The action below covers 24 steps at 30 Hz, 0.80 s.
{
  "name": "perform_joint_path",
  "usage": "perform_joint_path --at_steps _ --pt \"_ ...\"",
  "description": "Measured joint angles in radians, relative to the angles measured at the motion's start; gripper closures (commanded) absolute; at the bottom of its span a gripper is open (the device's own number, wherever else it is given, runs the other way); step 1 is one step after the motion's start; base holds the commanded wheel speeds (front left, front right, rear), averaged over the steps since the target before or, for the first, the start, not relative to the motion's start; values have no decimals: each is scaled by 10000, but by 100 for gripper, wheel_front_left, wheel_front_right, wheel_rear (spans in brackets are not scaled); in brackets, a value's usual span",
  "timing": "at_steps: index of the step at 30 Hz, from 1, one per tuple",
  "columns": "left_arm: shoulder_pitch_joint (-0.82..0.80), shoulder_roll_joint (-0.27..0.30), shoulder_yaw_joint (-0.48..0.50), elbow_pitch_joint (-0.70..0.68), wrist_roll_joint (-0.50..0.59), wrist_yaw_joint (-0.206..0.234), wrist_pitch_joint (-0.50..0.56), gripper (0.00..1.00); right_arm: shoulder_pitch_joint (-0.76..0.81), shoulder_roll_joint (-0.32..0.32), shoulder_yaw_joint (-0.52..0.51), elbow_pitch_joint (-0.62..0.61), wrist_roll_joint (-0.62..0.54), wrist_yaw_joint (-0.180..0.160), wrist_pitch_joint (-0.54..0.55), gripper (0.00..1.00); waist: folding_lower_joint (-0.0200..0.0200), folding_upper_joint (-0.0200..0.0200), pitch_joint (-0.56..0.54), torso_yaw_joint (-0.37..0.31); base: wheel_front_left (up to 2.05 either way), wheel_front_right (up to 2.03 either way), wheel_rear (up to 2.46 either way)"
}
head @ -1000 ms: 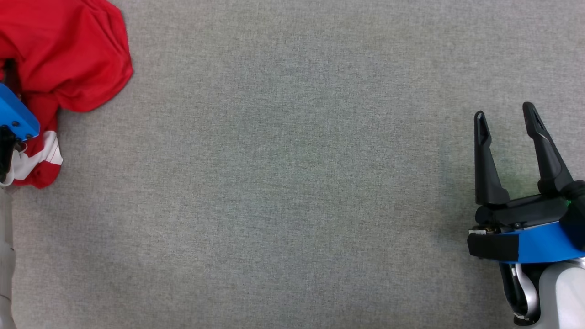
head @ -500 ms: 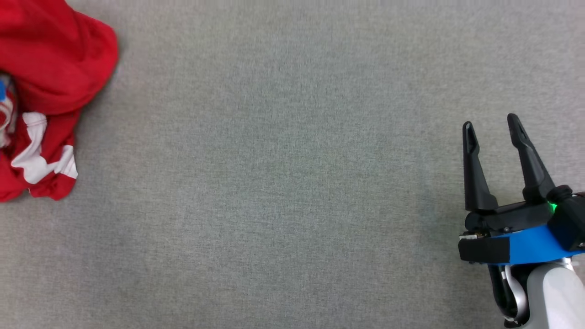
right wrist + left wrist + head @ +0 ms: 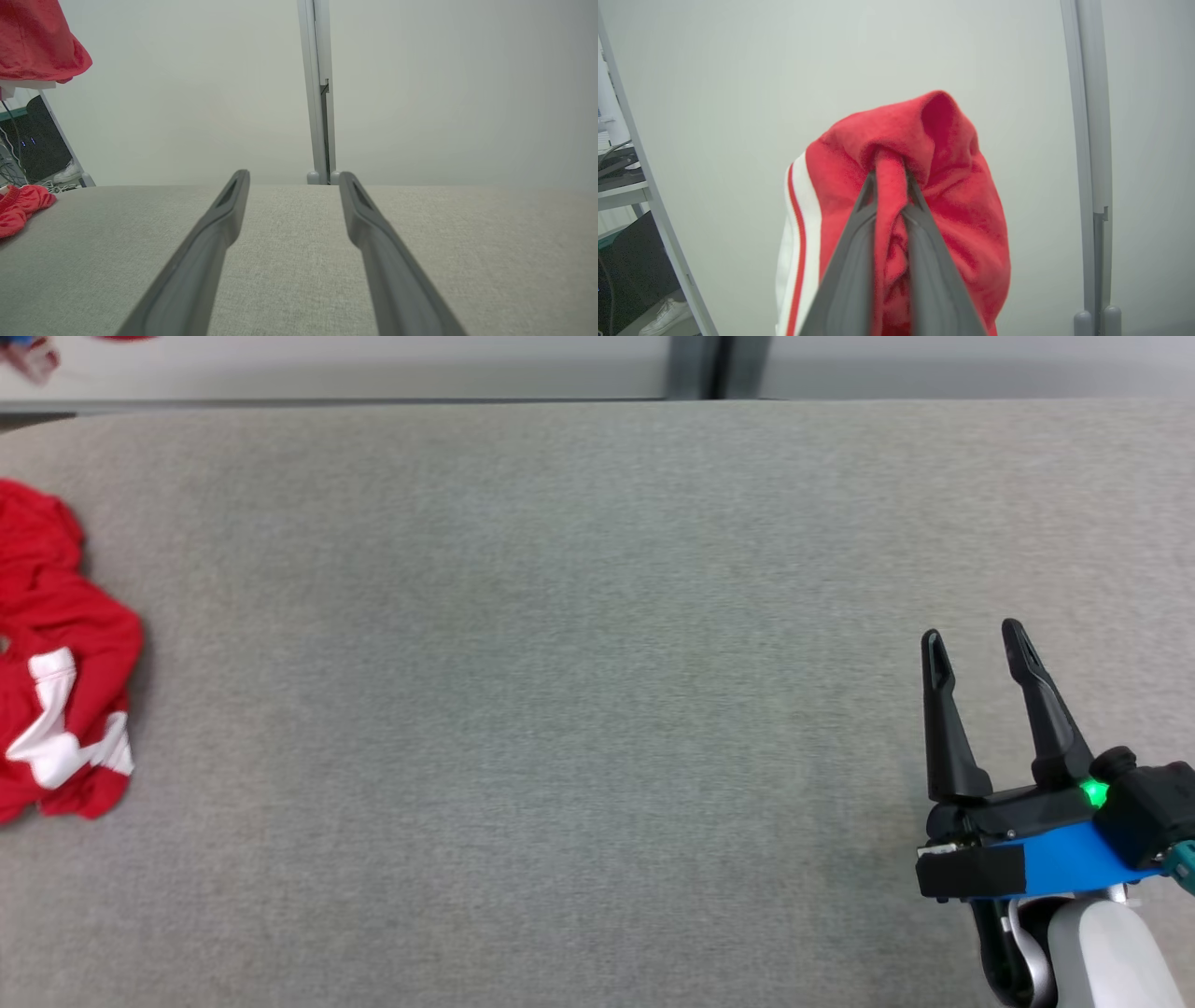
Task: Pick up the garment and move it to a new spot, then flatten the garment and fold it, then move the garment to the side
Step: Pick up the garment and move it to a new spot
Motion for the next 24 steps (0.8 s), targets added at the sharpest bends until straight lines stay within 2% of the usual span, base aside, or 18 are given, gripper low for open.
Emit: perform_joint_path --at_steps 4,12,18,24 --pt "-116 -148 -491 -1369 161 -2 454 100 3 2 127 286 247 0 -165 0 0 0 -182 -572 0 0 0" --pt "-50 -945 -1469 -3168 10 -42 1344 100 -12 0 495 757 817 0 -418 0 1 0 -295 -1986 0 0 0" --pt "281 -1643 -2155 -3567 -276 -46 1572 100 -65 0 617 932 1129 0 -460 0 1 0 -284 -2915 0 0 0" --pt "1568 -2067 -2665 -3352 -558 -46 1360 100 -57 -4 581 788 1285 0 -470 0 1 0 -312 -3408 0 0 0"
